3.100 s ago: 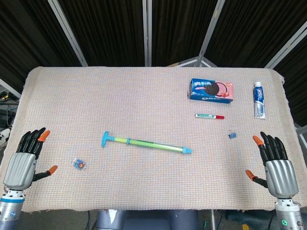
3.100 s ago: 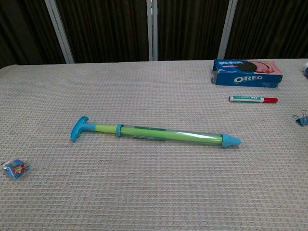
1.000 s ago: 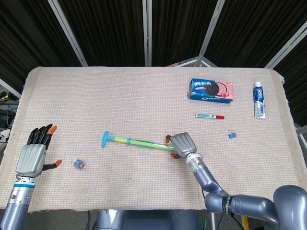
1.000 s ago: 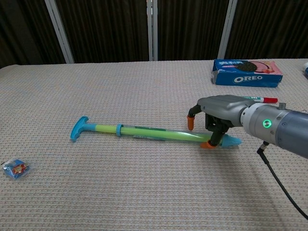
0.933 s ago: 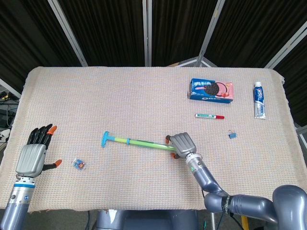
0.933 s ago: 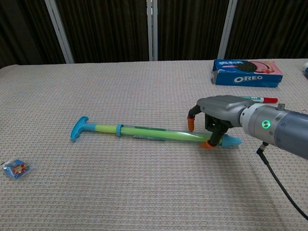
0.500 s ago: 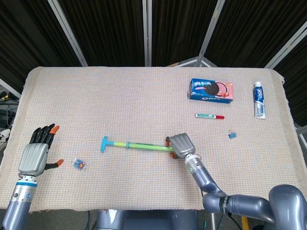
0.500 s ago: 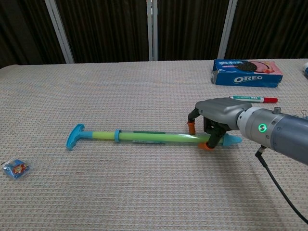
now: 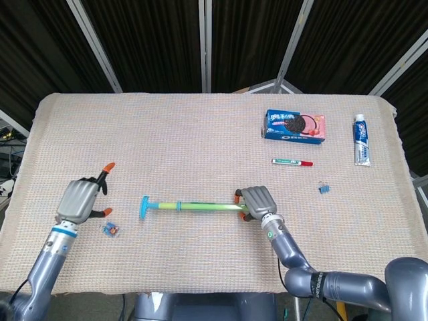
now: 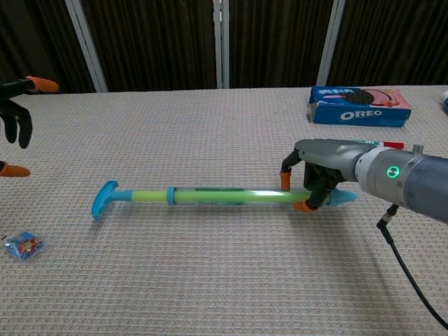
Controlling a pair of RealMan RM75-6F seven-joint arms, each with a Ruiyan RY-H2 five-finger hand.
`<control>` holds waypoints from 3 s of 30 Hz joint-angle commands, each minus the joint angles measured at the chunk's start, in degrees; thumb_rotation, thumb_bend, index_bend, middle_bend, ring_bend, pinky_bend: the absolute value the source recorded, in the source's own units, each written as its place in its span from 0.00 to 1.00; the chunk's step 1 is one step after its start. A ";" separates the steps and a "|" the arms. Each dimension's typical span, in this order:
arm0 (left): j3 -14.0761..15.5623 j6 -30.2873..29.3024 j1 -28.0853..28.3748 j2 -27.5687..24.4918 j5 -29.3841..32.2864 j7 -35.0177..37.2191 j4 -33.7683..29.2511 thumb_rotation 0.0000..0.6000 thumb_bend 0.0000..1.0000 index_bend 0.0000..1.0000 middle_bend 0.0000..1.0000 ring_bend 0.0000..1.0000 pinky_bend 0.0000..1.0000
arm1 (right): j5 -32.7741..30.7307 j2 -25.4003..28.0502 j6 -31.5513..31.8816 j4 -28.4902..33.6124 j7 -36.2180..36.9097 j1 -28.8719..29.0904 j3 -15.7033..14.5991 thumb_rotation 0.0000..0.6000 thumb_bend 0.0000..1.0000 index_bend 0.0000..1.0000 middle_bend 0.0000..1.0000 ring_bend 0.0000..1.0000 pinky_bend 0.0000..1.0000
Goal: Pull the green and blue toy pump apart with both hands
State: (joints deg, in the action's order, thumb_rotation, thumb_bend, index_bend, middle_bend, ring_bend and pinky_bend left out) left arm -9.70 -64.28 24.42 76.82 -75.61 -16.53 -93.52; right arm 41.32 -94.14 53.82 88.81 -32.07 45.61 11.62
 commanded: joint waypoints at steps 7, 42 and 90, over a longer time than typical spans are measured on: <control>-2.02 12.55 10.53 7.16 2.35 1.74 7.35 1.00 0.16 0.33 0.91 0.84 1.00 | -4.64 1.39 0.93 2.58 -1.64 1.44 0.35 1.00 0.50 0.68 1.00 1.00 1.00; 1.44 14.68 16.52 14.69 11.19 -4.41 11.18 1.00 0.37 0.46 0.91 0.84 1.00 | -2.67 1.16 2.99 2.61 0.50 2.21 -1.35 1.00 0.50 0.70 1.00 1.00 1.00; 1.95 12.79 15.46 11.75 15.32 -0.92 14.78 1.00 0.44 0.76 0.92 0.84 1.00 | 8.05 8.40 3.41 1.41 7.13 -1.63 -3.22 1.00 0.53 0.72 1.00 1.00 1.00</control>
State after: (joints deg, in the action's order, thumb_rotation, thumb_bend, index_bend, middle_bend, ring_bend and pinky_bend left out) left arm -7.75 -51.51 39.91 88.61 -60.35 -17.51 -78.79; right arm 49.20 -85.90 57.28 90.36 -25.07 44.09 8.44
